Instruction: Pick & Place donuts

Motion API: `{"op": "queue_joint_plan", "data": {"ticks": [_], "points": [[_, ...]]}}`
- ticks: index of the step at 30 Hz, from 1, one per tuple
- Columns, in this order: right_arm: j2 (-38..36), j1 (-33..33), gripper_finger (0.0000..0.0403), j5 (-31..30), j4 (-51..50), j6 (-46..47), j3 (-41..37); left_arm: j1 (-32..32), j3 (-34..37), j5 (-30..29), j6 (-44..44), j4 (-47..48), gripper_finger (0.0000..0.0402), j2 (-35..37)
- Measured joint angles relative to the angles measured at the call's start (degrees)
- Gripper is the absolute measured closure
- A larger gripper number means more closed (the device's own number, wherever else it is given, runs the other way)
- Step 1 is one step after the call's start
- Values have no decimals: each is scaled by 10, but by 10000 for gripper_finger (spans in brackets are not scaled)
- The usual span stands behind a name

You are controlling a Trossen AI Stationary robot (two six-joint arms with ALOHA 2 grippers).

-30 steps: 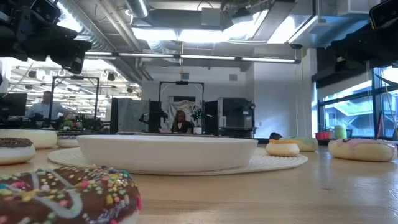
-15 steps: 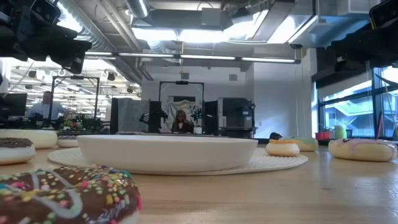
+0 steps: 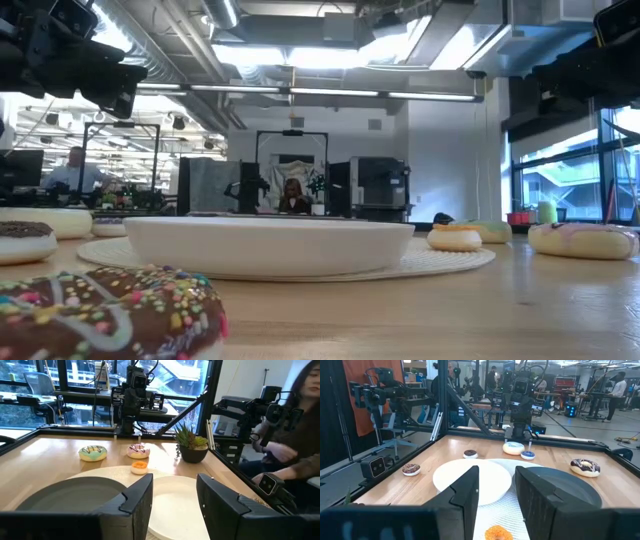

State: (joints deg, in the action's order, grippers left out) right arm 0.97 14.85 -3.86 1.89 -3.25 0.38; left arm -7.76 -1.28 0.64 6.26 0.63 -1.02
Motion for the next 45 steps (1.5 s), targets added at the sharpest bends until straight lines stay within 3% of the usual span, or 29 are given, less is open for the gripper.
{"op": "queue_joint_plan", "data": {"ticks": [26, 31, 45], "points": [[0, 0, 274, 0, 0, 1, 0, 0, 0, 0, 0, 0, 252, 0], [0, 0, 274, 5, 1, 114, 0, 0, 0, -4, 0, 0, 253, 0], [0, 0, 274, 5, 0, 196, 0, 0, 0, -44, -27, 0, 252, 0]]}}
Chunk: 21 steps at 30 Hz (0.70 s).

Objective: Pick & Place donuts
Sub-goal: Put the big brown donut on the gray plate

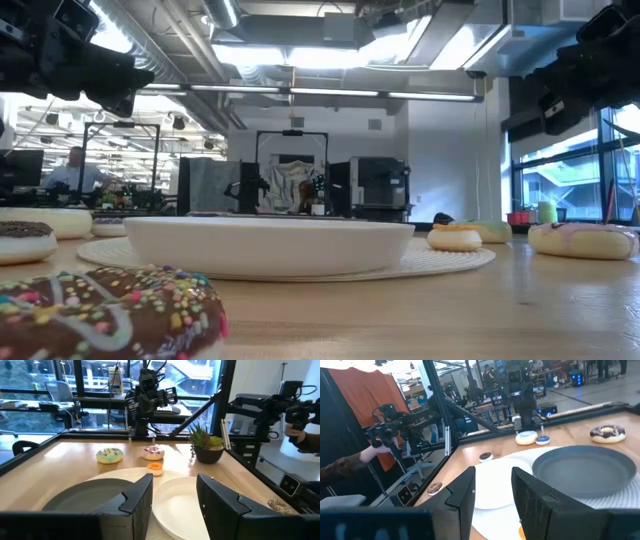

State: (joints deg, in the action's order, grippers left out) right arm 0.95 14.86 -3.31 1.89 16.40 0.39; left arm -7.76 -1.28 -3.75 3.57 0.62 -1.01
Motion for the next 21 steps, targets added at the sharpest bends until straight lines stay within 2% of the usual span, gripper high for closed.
{"op": "queue_joint_plan", "data": {"ticks": [4, 10, 17, 21], "points": [[0, 0, 274, 4, -1, 0, 0, 0, 0, -13, 0, -6, 252, 0], [0, 0, 274, 4, 1, -27, 0, 0, 0, -24, -52, -38, 254, 0], [0, 0, 274, -1, 10, -46, 0, 0, 0, -24, -50, -101, 249, 0], [0, 0, 274, -8, 5, -30, 0, 0, 0, -24, -44, -103, 251, 0]]}}
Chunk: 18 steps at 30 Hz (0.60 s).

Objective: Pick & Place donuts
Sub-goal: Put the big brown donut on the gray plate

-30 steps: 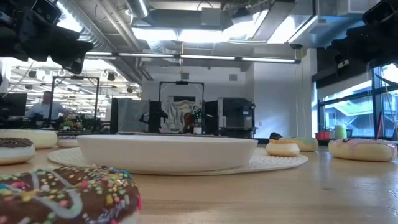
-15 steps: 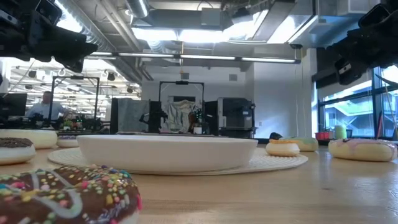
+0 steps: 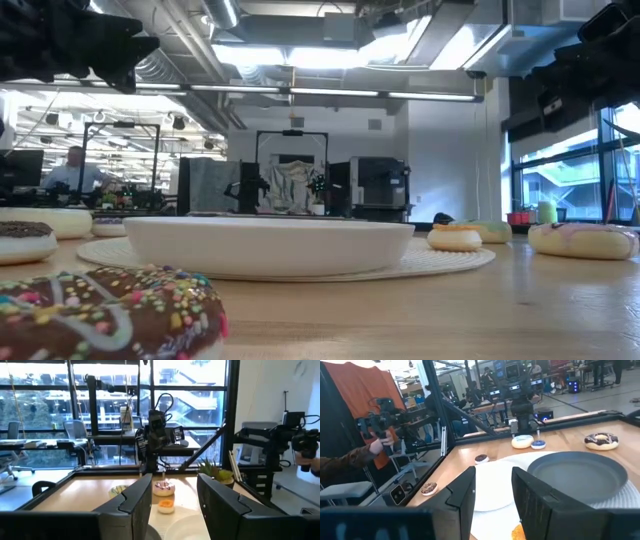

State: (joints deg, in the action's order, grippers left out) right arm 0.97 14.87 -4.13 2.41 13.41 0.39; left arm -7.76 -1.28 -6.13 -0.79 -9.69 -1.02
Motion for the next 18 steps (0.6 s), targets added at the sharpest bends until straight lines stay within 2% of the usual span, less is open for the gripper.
{"op": "queue_joint_plan", "data": {"ticks": [5, 10, 14, 18], "points": [[0, 0, 274, -4, -3, 34, 0, 0, 0, -5, 0, 0, 240, 0], [0, 0, 274, -10, -3, 54, 0, 0, 0, -7, 0, 7, 206, 0], [0, 0, 274, -67, 6, 29, 0, 0, 0, -37, -1, 9, 171, 0], [0, 0, 274, -135, 13, 25, 0, 0, 0, -30, 29, 9, 152, 0]]}}
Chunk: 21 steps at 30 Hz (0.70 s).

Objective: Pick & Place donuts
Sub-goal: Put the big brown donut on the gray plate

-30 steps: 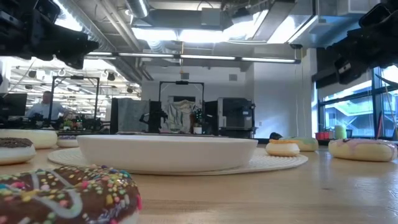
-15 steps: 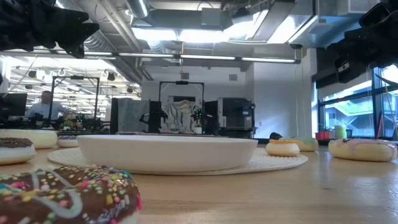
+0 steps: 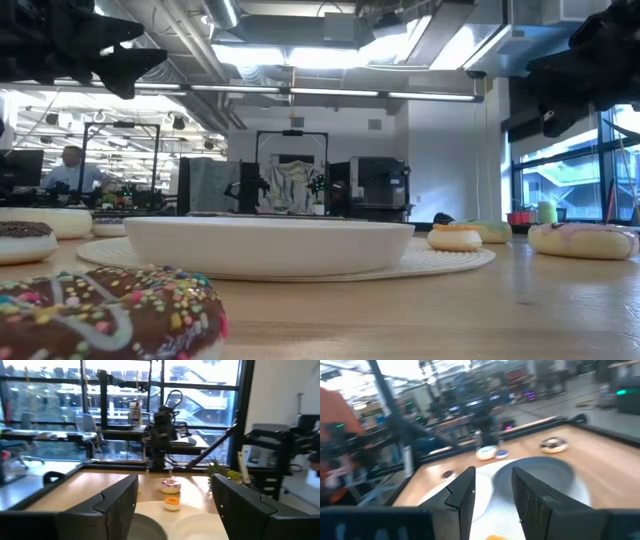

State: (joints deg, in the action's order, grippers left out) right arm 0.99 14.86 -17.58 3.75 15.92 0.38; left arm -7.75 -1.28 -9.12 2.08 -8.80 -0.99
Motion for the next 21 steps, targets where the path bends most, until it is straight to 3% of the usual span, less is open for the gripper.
{"op": "queue_joint_plan", "data": {"ticks": [5, 12, 21], "points": [[0, 0, 274, -62, 6, -17, 0, 0, 0, -8, 47, -27, 154, -2], [0, 0, 274, -122, 8, -58, 0, 1, -31, -166, 60, -27, 168, -36], [0, 0, 274, -173, 12, -104, 0, 36, -164, -244, 107, 63, 189, -232]]}}
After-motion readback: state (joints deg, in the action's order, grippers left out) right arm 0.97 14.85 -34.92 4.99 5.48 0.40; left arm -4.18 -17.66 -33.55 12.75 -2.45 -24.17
